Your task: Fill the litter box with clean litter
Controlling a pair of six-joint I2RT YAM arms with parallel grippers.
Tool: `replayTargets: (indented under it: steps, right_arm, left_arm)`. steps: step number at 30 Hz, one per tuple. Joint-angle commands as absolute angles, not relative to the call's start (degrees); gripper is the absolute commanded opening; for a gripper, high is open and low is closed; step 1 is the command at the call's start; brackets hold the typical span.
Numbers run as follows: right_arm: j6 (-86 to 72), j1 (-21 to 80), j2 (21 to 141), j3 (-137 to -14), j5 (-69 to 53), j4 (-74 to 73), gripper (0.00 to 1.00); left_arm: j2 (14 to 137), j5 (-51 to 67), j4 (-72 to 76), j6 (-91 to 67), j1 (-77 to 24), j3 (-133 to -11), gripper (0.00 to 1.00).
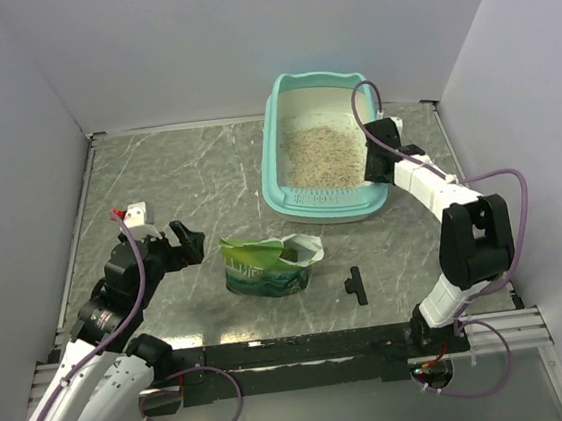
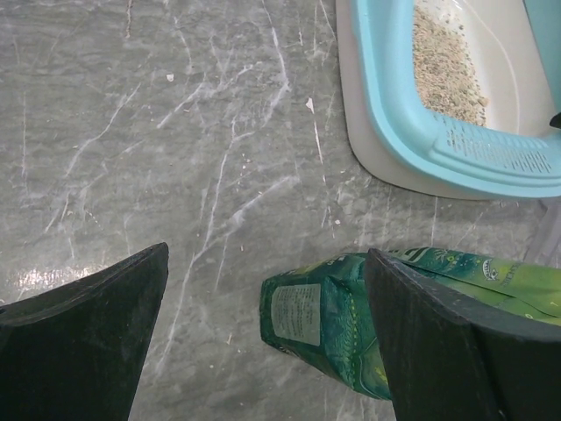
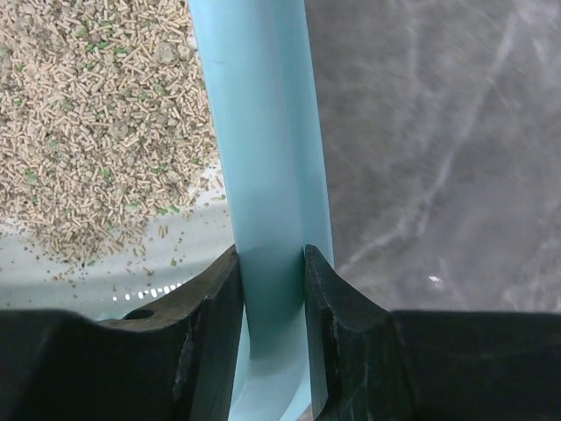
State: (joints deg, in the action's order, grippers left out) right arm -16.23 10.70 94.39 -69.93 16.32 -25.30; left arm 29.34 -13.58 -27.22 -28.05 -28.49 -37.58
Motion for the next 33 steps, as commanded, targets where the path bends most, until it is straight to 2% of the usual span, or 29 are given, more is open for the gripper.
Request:
replayTargets:
  steps: [1, 2, 3, 6, 8, 11, 13, 20, 28, 33]
  right_arm:
    - [-20.7, 9.1, 89.1, -68.7, 19.3, -23.4, 0.34]
    - [-20.8, 9.0, 89.1, -69.0, 19.0, -23.9, 0.42]
    - [-21.1, 9.1, 88.6, -69.6, 18.0, -24.6, 0.61]
    - [-20.8, 9.1, 85.3, -69.6, 16.6, -24.8, 0.79]
    - [-20.3, 9.1, 82.6, -68.6, 14.9, -24.5, 0.81]
    - [-18.6, 9.2, 76.6, -67.2, 11.2, -24.9, 0.9]
    - [-18.5, 9.3, 72.1, -65.5, 7.3, -25.4, 0.99]
    - [-21.1, 9.3, 62.0, -58.7, -1.7, -26.5, 1.0]
    - [-29.4, 9.3, 62.5, -57.5, -1.5, -35.5, 0.99]
    - [-35.7, 9.2, 54.3, -44.6, -2.4, -30.7, 0.97]
  left_arm:
    - [28.3, -12.7, -25.3, -27.3, -28.7, -37.4, 0.97]
    - [28.2, -12.7, -25.3, -27.3, -28.7, -37.4, 0.97]
    - [28.0, -12.7, -25.2, -27.3, -28.7, -37.4, 0.97]
    - [27.4, -12.7, -25.3, -27.2, -28.7, -37.2, 0.97]
    - [27.0, -12.5, -25.2, -27.2, -28.7, -37.3, 0.98]
    - [26.6, -12.3, -25.1, -27.2, -28.7, -37.2, 0.98]
    - [26.4, -12.0, -25.0, -27.2, -28.7, -37.3, 0.97]
    - [25.8, -11.1, -24.9, -27.0, -28.7, -37.2, 0.98]
    - [25.4, -9.8, -24.6, -26.7, -28.6, -37.2, 0.98]
    - [25.0, -9.0, -24.3, -26.5, -28.7, -37.0, 0.98]
